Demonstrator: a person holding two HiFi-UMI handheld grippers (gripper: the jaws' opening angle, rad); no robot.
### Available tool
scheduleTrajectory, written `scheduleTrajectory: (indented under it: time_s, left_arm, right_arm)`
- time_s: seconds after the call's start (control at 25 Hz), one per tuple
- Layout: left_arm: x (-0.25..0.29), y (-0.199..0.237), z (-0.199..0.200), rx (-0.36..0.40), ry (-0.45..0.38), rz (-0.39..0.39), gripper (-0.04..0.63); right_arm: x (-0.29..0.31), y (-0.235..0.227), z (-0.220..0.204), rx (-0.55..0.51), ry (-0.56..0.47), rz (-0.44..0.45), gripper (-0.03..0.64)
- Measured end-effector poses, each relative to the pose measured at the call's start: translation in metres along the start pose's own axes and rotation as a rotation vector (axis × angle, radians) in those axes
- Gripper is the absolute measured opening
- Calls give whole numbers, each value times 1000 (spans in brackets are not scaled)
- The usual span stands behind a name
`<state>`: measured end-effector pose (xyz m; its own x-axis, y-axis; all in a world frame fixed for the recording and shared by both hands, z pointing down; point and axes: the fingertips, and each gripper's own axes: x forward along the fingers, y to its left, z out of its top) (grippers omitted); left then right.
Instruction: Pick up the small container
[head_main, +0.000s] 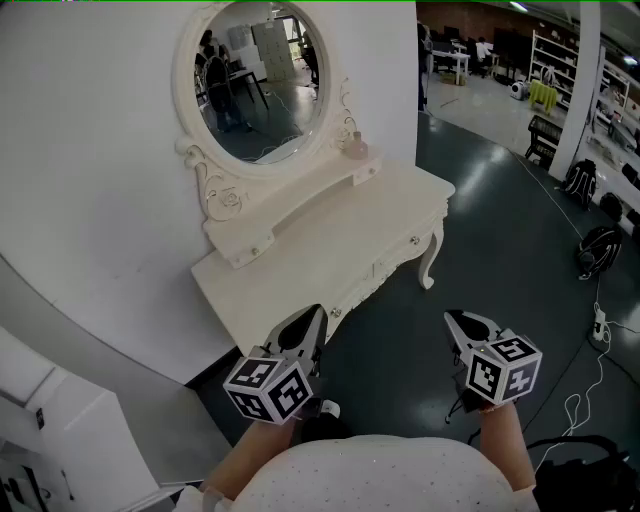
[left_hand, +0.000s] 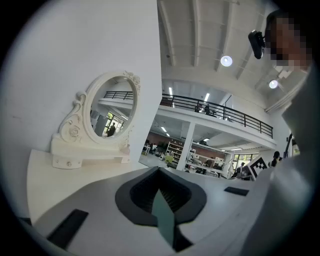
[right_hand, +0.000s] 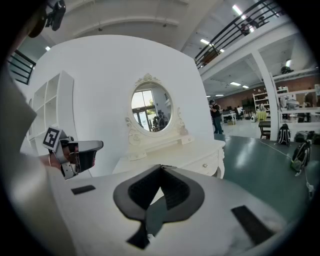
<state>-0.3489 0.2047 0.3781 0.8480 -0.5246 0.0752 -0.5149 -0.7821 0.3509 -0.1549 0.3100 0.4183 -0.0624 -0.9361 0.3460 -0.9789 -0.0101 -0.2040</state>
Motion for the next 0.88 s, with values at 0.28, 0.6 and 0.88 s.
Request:
scheduleTrajectory:
  time_s: [0.28, 0.6, 0.88]
  left_arm:
    - [-3, 0, 0, -18, -11, 5, 3]
    - [-3, -6, 0, 9, -8, 6, 3]
    - [4, -17, 10, -27, -54, -15, 3]
  right_arm:
    - [-2, 0, 2, -6, -2, 5, 2]
    - [-3, -3, 3, -7, -12, 11, 2]
    - [-9, -4, 18, -22, -50, 43, 2]
